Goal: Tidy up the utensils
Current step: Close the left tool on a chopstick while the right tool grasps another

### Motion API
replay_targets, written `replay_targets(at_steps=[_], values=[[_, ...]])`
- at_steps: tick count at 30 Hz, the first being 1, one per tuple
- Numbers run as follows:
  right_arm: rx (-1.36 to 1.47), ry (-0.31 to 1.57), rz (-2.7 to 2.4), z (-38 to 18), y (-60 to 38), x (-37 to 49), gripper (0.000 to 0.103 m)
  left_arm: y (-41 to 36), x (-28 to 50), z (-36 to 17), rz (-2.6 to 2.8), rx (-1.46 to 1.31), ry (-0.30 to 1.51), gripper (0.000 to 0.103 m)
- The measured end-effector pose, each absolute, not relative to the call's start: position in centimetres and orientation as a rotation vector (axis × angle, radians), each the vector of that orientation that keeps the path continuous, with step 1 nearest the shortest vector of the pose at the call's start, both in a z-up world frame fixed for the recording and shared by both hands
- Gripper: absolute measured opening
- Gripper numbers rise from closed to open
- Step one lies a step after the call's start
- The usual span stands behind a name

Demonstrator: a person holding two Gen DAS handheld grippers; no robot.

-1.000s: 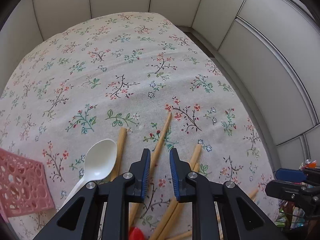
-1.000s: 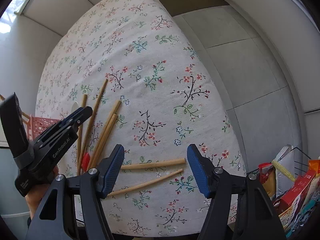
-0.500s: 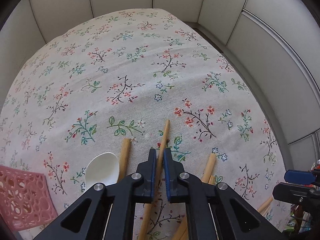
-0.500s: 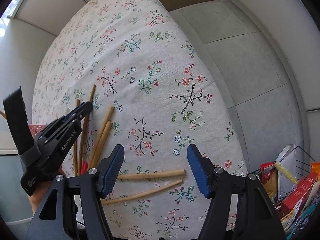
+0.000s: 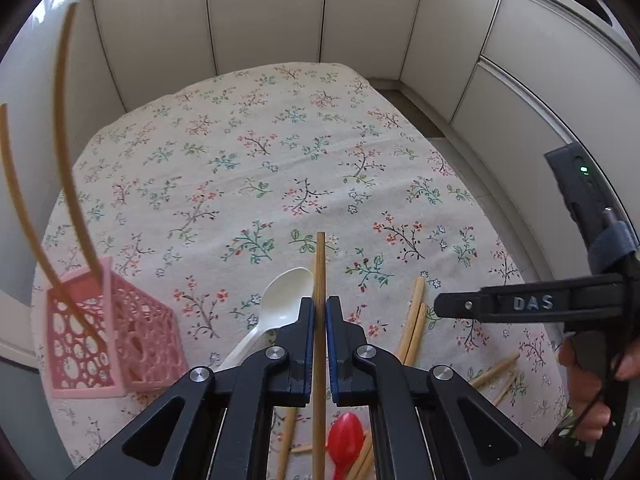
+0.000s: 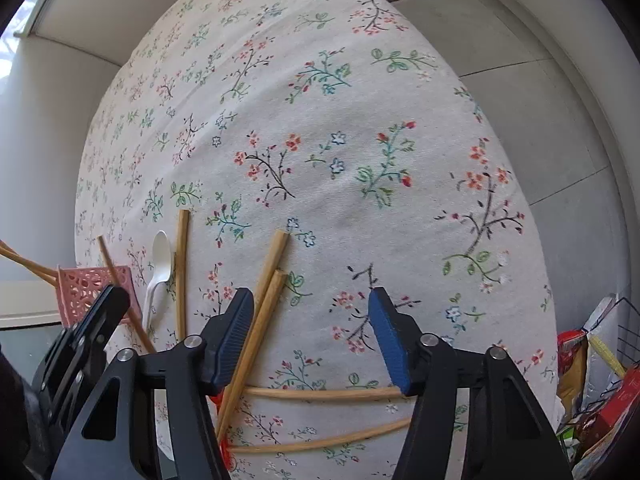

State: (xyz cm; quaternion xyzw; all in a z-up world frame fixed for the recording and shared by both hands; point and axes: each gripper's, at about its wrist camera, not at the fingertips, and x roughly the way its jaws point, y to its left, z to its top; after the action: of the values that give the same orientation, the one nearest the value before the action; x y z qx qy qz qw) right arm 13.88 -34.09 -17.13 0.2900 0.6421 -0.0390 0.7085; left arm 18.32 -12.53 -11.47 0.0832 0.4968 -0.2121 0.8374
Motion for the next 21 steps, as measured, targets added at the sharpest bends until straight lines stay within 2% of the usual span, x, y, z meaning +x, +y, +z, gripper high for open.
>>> replay_targets(at_steps=[3, 5, 9, 19, 21], values=[[0.636, 1.439, -0.065, -17.9, -33.1, 15.0, 0.042, -11.1, 17.8, -10.3, -0.45, 0.172, 1.021, 0.006], [0.628, 1.451, -0.067, -18.4, -32.7, 15.6, 0.038, -10.3, 17.2, -9.5, -0.452, 0.168, 1.006, 0.006], [0.604, 1.441, -0.076, -18.6, -32.0, 16.4, 0.032, -9.1, 16.3, -8.6, -0.453, 0.164, 0.984, 0.006], [0.373, 1.457, -0.212, -18.3, -28.3, 18.4, 0.024, -8.0, 15.4, -8.2, -0.45, 0.171, 0.974, 0.006], [0.333, 1.451, -0.244, -18.3, -27.6, 18.7, 0.019, -7.9, 15.2, -8.1, -0.45, 0.178, 0.969, 0.006]])
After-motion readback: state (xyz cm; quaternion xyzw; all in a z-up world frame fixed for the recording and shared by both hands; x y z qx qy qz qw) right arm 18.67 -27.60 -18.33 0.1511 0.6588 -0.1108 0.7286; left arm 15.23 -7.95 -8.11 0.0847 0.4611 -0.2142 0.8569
